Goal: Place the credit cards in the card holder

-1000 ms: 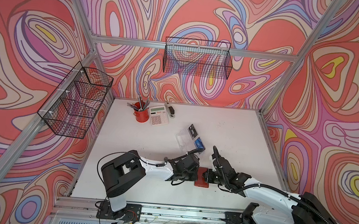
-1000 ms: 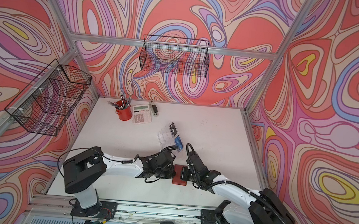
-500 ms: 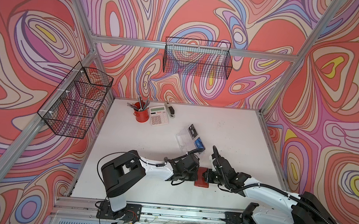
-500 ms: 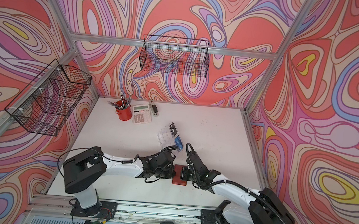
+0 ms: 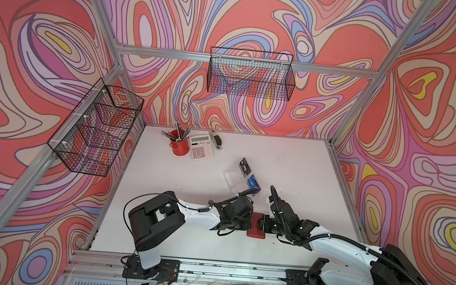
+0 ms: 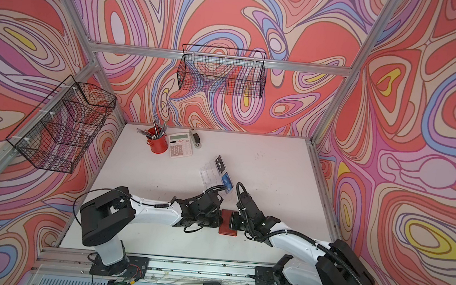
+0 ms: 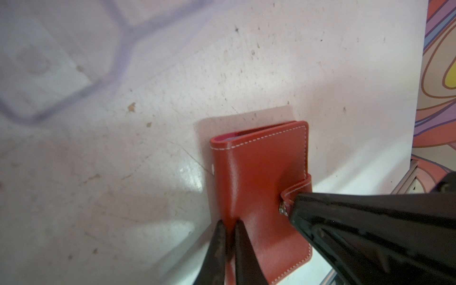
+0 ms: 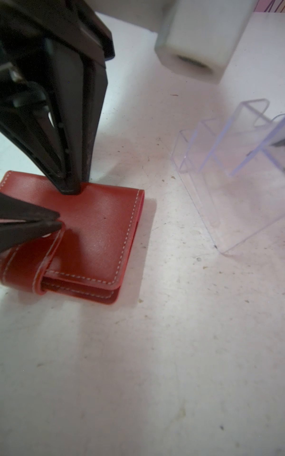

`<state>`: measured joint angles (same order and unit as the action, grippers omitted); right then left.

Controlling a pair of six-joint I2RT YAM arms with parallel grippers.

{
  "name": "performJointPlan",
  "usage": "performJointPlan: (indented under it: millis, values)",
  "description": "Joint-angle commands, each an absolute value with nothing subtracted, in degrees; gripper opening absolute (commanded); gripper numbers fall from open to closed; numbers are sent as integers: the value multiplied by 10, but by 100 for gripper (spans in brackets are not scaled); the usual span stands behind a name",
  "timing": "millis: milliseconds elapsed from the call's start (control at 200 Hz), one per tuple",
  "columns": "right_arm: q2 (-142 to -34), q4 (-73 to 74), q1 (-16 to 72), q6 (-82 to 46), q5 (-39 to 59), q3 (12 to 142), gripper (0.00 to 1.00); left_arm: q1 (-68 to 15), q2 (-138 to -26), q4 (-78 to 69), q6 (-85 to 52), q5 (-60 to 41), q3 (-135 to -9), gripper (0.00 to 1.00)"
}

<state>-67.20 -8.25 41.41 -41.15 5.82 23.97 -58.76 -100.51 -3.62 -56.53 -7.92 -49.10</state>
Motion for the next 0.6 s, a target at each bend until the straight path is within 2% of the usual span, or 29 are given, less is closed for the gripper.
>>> performJointPlan:
  millis: [0,596]
  values:
    - [-671,-108,418,-405,55,221,0,-591,-1046,28,-553,-78,-482,10]
    - [-666,-84,419,-405,77,207,0,-591,-1050,30,-554,-82,-484,10]
